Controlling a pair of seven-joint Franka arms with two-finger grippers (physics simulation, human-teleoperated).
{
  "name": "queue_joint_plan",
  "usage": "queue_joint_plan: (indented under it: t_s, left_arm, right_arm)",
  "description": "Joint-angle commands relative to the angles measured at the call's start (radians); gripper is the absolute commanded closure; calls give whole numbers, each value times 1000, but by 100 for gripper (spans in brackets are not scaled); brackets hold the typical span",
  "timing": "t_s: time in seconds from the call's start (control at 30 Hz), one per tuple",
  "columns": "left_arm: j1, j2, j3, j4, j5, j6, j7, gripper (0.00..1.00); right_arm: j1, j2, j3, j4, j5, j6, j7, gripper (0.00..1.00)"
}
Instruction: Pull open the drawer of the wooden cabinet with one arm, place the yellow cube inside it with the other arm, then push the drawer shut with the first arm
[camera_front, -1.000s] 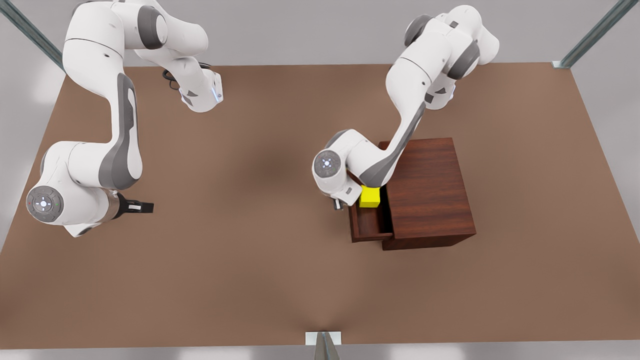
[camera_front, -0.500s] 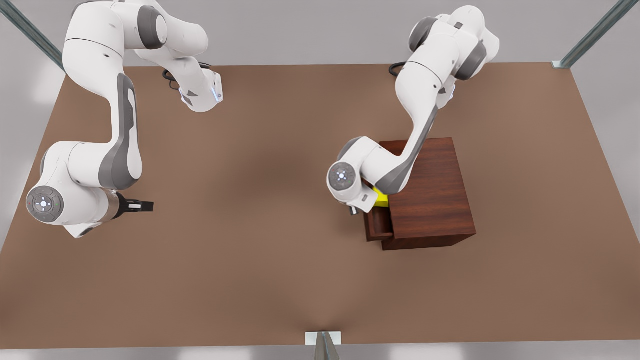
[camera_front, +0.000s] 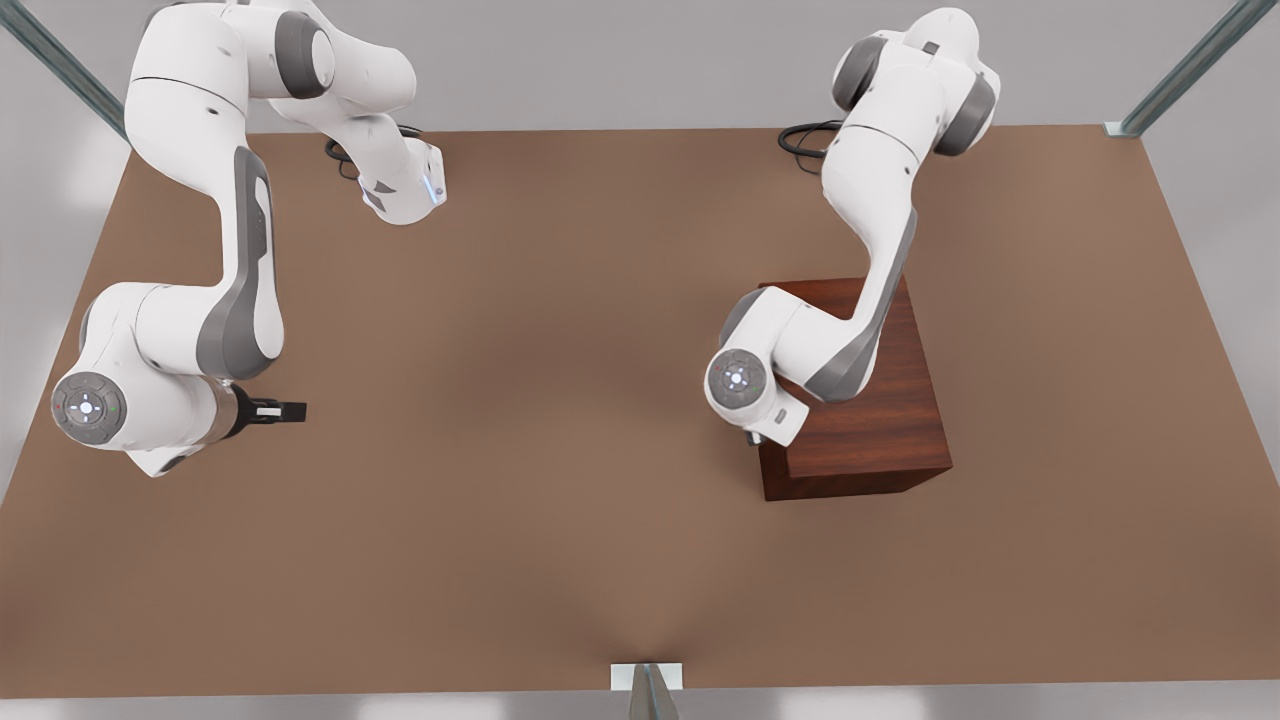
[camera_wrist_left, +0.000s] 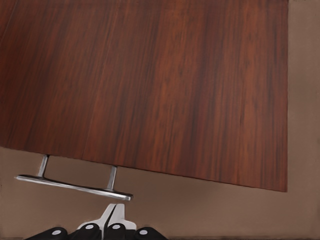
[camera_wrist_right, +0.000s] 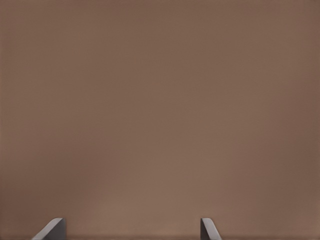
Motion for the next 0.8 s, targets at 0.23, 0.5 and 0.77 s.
queue_joint_plan:
  t_s: [0.23,0.5,0.77]
  left_arm:
    - [312,-402,50,-98,-174,-270,2286,0]
    - [378,-417,71,-172,-147,-77,2398,0]
    - [344,-404,64,-158,-117,-13,2306,0]
  right_arm:
    - [0,-1,0,0,1,0,-15,0]
    - [0,-1,0,0,1,0,-17,0]
    - [0,-1,0,0,1,0,-15,0]
